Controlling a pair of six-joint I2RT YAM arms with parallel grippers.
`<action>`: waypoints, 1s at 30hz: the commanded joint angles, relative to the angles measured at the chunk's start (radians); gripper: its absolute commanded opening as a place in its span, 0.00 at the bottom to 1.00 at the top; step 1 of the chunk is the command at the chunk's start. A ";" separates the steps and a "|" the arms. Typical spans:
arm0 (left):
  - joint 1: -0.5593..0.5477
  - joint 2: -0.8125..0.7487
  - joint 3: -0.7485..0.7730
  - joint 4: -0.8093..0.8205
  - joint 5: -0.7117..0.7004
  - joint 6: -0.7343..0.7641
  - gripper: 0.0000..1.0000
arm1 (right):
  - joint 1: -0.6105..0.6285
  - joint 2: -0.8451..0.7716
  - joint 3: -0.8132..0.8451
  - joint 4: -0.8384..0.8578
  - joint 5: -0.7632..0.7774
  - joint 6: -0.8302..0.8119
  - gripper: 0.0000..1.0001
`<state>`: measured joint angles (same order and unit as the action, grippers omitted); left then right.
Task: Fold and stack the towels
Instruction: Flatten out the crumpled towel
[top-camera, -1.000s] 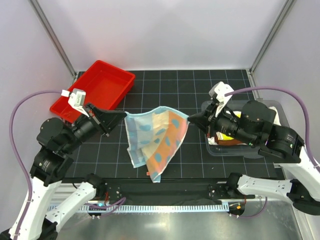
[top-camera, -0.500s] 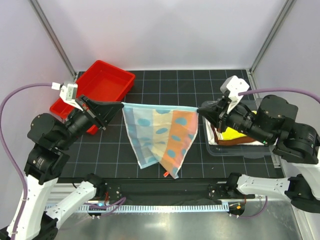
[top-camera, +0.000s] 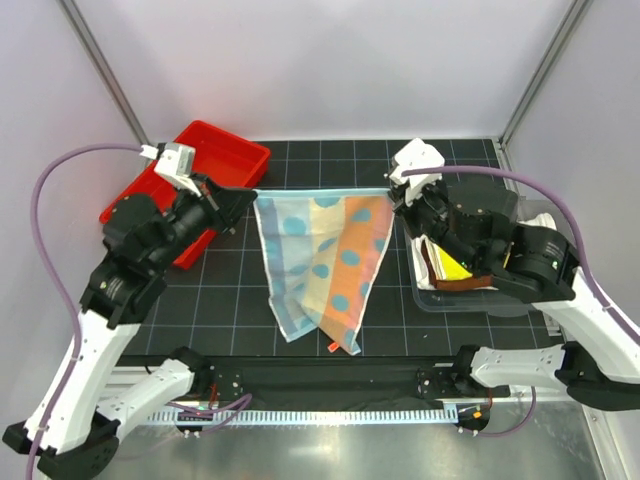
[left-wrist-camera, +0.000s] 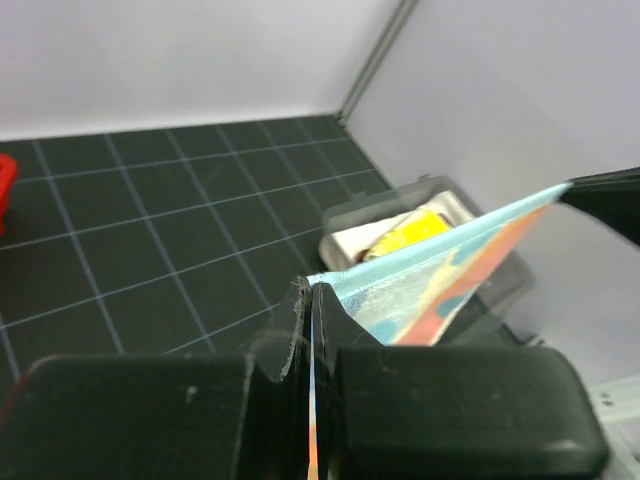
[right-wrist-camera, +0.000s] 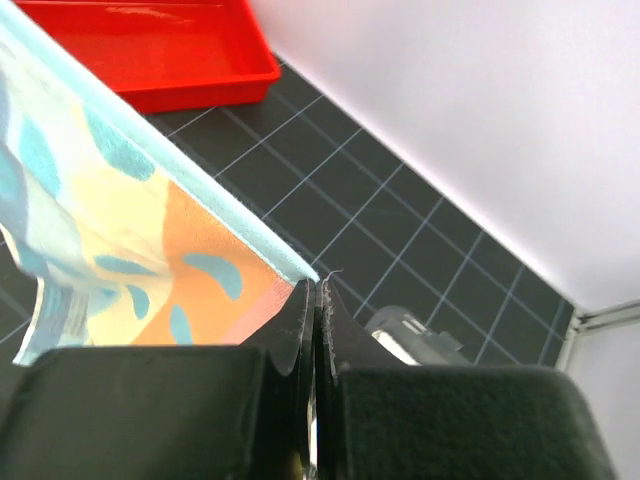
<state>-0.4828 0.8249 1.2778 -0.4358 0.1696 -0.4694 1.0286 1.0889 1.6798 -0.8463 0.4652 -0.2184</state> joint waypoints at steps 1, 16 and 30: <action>0.004 0.025 -0.012 0.061 -0.096 0.072 0.00 | -0.001 0.022 0.050 0.141 0.124 -0.090 0.01; 0.004 -0.147 -0.005 0.140 0.206 -0.118 0.00 | -0.002 -0.236 -0.107 0.174 -0.439 0.106 0.01; 0.007 0.236 0.072 0.178 -0.272 0.132 0.00 | -0.171 0.113 -0.023 0.512 -0.076 -0.193 0.01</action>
<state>-0.4828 0.9466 1.2949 -0.3309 0.0731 -0.4397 0.9615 1.1149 1.6161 -0.4599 0.4068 -0.3382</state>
